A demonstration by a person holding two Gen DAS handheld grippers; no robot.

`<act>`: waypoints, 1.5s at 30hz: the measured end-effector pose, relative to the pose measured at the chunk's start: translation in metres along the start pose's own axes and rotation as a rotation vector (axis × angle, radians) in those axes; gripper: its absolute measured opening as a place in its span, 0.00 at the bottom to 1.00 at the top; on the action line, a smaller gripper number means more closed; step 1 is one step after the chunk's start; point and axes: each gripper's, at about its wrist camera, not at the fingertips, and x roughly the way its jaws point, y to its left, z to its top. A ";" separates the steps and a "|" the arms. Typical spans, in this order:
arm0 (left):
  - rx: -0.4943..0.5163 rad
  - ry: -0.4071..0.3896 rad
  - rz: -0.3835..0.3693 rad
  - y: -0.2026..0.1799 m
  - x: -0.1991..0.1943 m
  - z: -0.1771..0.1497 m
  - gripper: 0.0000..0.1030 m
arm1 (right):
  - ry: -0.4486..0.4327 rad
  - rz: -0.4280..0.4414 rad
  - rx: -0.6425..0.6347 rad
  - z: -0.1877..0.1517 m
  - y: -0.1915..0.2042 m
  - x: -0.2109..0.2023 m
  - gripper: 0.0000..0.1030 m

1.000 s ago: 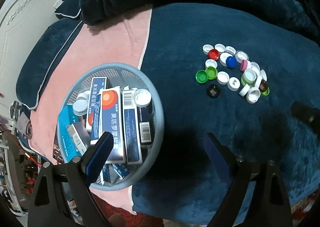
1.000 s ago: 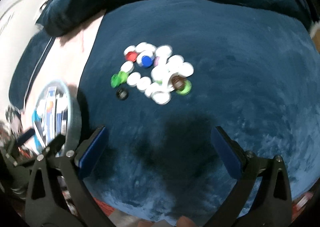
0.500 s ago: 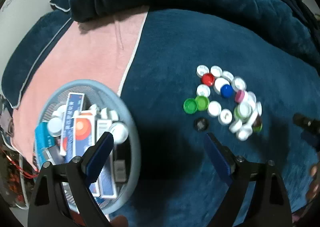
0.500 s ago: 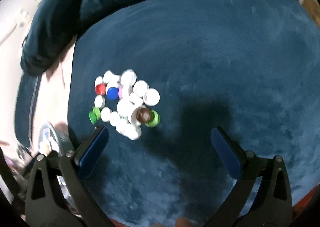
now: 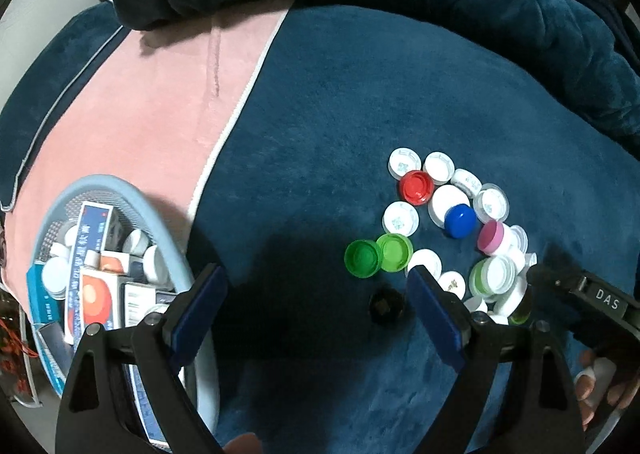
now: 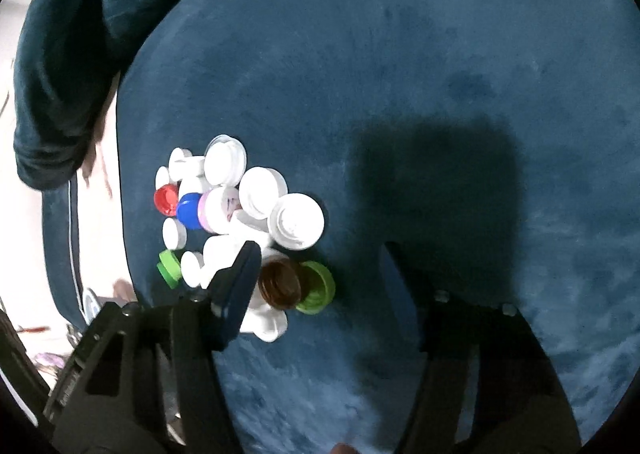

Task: Organize objects
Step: 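Grasp a white cap with the left gripper while the right grasps a white cap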

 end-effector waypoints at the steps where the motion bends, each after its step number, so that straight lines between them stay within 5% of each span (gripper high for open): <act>1: -0.003 -0.001 -0.005 0.000 0.001 0.001 0.90 | -0.012 0.004 0.010 0.001 0.000 0.001 0.59; 7: 0.007 -0.009 -0.004 -0.004 0.008 0.003 0.90 | -0.045 0.021 0.041 0.003 -0.001 0.008 0.58; 10: -0.012 0.002 -0.014 0.000 0.012 0.005 0.90 | -0.029 0.020 0.018 0.003 0.001 0.012 0.24; 12: -0.028 0.006 -0.023 0.002 0.014 0.007 0.90 | -0.028 0.029 0.015 0.001 -0.001 0.013 0.19; 21: -0.087 0.031 -0.078 0.003 0.031 0.019 0.90 | -0.036 0.045 0.028 0.000 -0.005 0.003 0.20; 27: -0.091 0.048 -0.073 -0.001 0.041 0.019 0.90 | -0.062 -0.039 -0.076 -0.001 0.020 0.008 0.21; 29: -0.090 0.053 -0.074 -0.001 0.043 0.018 0.90 | -0.057 -0.069 -0.109 -0.003 0.028 0.013 0.27; 33: -0.090 0.054 -0.073 0.000 0.046 0.016 0.90 | -0.050 -0.063 -0.149 -0.008 0.041 0.018 0.54; 45: -0.112 0.055 -0.072 0.010 0.046 0.014 0.90 | -0.086 -0.158 -0.130 -0.003 0.033 0.019 0.54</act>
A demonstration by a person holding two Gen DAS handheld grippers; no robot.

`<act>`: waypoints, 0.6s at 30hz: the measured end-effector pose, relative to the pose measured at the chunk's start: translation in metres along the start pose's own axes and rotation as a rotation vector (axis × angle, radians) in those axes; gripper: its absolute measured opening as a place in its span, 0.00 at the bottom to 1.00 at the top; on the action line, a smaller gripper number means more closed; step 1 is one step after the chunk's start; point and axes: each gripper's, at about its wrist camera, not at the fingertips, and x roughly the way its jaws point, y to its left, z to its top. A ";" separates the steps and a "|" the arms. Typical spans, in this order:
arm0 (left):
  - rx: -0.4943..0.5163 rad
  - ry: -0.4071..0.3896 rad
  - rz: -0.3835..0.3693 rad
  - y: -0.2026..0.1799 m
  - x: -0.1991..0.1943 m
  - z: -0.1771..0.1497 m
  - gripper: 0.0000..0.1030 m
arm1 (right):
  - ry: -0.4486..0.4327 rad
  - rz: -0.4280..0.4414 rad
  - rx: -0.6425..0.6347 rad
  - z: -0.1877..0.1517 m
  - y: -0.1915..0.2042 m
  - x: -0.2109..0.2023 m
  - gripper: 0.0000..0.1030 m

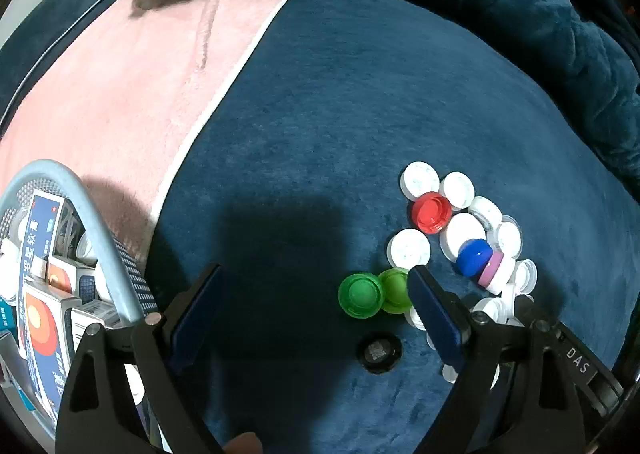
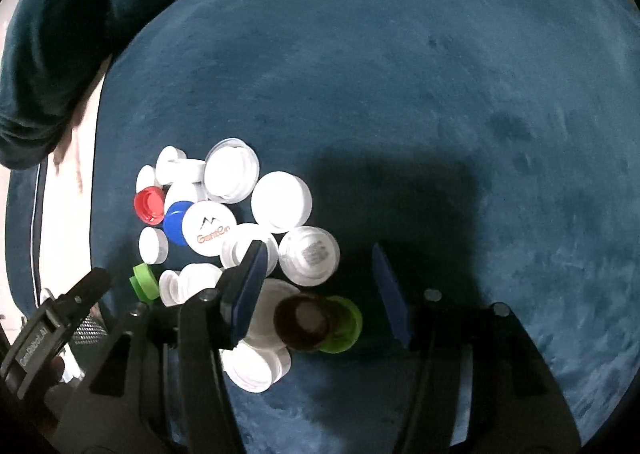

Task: Organize objects
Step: 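Grasp a white cap with the left gripper while the right grasps a white cap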

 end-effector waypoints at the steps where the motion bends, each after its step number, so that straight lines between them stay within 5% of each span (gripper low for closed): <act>1: 0.000 0.002 0.000 0.000 0.000 0.000 0.90 | -0.004 -0.012 0.000 0.000 -0.001 -0.001 0.54; 6: 0.007 0.009 0.003 -0.002 0.001 0.000 0.90 | -0.050 -0.056 0.078 0.003 -0.016 -0.010 0.54; 18: -0.002 0.014 -0.009 -0.001 0.006 0.001 0.90 | -0.029 -0.084 0.019 0.001 -0.013 -0.005 0.49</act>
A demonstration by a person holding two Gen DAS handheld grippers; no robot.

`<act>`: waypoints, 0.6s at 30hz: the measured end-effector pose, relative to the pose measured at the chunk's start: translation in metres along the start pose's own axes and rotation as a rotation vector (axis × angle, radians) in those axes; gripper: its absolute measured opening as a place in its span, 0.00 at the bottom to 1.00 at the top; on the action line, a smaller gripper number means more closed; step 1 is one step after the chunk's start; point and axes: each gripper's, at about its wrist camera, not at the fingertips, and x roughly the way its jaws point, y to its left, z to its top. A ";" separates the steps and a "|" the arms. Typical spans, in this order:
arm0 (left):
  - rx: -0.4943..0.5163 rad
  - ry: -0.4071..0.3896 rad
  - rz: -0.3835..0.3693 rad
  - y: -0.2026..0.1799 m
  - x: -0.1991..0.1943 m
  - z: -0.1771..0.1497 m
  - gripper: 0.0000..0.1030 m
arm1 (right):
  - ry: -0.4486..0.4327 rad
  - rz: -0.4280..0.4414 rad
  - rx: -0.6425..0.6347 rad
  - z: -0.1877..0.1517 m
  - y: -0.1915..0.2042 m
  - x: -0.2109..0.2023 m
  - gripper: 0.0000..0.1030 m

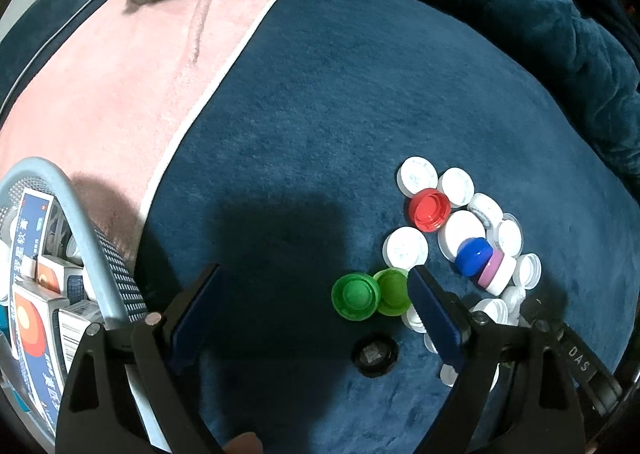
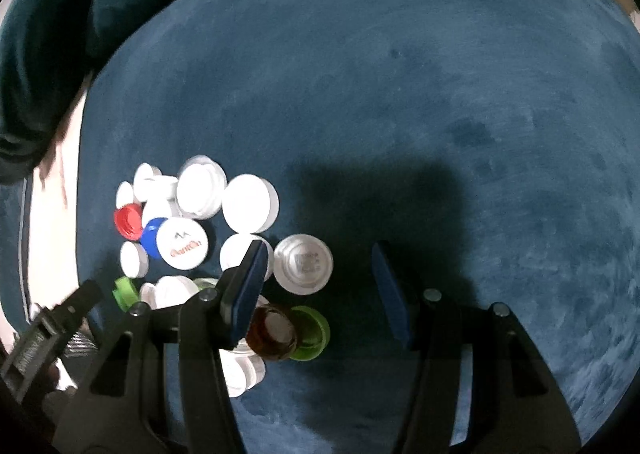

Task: Organize objects
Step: 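Grasp a white cap with the left gripper while the right grasps a white cap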

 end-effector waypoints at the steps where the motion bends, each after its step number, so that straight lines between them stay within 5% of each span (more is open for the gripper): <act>1: -0.001 -0.001 0.001 -0.002 -0.001 0.000 0.90 | -0.002 -0.013 0.001 0.000 -0.002 0.000 0.44; 2: -0.001 -0.002 0.002 -0.003 -0.001 0.001 0.90 | -0.005 -0.014 0.005 0.001 -0.005 -0.001 0.30; 9: -0.008 -0.037 -0.035 -0.013 -0.007 0.005 0.90 | 0.011 0.098 0.093 0.010 -0.026 -0.004 0.31; 15: 0.059 -0.062 -0.041 -0.030 -0.006 0.009 0.90 | 0.004 0.088 0.098 0.008 -0.018 -0.002 0.31; 18: 0.114 -0.025 -0.041 -0.038 0.006 0.008 0.79 | 0.013 0.089 0.096 0.006 -0.019 0.000 0.31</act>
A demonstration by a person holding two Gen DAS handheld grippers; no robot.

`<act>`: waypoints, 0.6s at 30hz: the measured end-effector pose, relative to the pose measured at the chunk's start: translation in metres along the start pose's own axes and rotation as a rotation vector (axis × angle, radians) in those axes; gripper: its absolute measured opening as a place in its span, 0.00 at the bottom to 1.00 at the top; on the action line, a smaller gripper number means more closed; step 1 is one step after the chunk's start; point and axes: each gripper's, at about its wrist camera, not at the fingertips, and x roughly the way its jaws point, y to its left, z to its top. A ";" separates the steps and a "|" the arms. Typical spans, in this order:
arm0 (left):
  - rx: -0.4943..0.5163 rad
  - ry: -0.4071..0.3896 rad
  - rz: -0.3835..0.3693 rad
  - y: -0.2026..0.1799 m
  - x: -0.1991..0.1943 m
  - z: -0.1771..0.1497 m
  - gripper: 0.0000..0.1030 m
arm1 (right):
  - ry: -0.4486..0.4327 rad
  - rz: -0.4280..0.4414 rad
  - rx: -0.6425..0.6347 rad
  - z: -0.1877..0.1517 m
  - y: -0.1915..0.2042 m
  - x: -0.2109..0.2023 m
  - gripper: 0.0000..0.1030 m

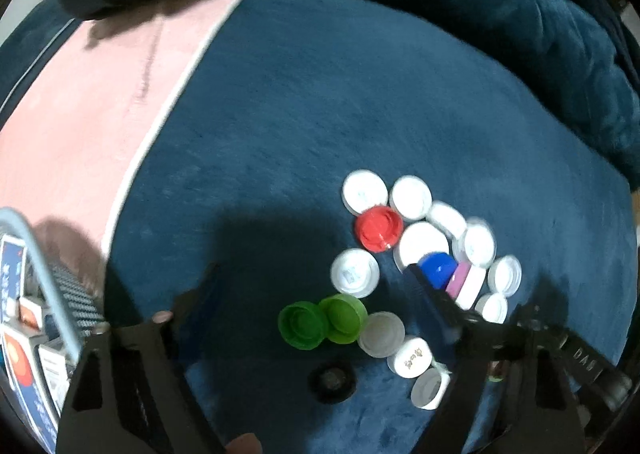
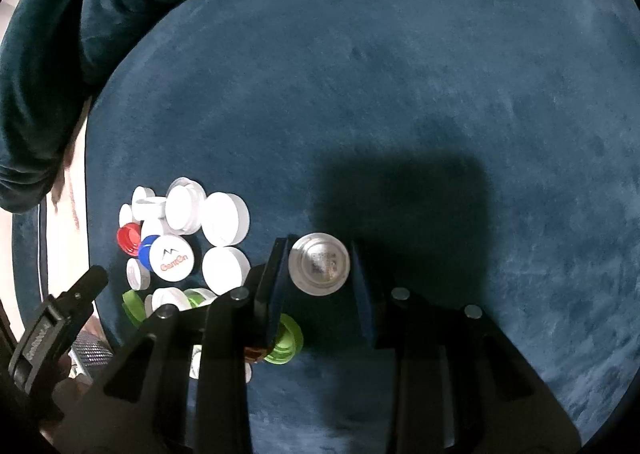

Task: Organize objects
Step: 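Grasp a white cap with the left gripper while the right grasps a white cap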

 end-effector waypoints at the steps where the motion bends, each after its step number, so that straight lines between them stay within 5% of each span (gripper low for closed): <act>1: 0.017 0.015 0.008 -0.002 0.004 0.000 0.77 | 0.001 0.001 0.001 0.002 0.002 0.003 0.31; 9: 0.115 0.054 -0.001 -0.015 0.031 0.000 0.67 | 0.003 -0.001 -0.005 -0.002 0.003 0.005 0.31; 14: 0.124 0.057 -0.057 -0.014 0.034 0.000 0.30 | 0.003 -0.009 -0.023 -0.006 0.004 0.006 0.31; 18: 0.113 0.037 -0.071 -0.010 0.014 0.003 0.29 | -0.006 -0.002 -0.022 -0.010 0.004 0.001 0.31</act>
